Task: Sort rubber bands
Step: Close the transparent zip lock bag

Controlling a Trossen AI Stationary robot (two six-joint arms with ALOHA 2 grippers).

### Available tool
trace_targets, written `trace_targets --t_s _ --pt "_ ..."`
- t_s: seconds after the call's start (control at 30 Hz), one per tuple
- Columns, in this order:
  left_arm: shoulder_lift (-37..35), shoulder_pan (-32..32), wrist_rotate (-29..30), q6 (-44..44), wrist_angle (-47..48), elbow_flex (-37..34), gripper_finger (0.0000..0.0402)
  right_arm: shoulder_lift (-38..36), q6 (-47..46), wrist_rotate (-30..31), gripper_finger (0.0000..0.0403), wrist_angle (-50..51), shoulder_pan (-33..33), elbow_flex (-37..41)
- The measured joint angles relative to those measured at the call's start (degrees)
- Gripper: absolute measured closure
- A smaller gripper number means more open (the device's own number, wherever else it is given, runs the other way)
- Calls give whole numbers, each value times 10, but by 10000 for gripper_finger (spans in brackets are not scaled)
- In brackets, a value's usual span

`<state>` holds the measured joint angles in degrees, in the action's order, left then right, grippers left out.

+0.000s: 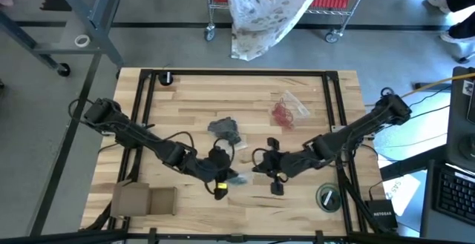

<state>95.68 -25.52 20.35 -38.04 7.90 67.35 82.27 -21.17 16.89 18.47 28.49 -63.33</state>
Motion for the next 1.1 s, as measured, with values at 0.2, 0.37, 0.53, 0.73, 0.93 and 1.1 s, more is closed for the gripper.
trace_targets --t_s 0.2,0.37,0.53,0.73,0.93,1.1 --pt "10 10 14 -47 -77 1 401 -33 7 44 389 123 0 0" --pt "46 9 -20 -115 -175 1 401 -39 4 107 389 215 0 5" --pt "118 2 -42 -159 -267 1 401 -39 -5 145 389 236 0 47" --pt "148 46 -32 -94 -159 0 401 -38 -26 179 388 189 -1 122" --pt "145 106 -31 -10 -101 0 396 -38 -26 180 388 58 -8 195" --pt "145 141 -64 33 -93 1 341 -38 -29 167 388 -26 -26 237"
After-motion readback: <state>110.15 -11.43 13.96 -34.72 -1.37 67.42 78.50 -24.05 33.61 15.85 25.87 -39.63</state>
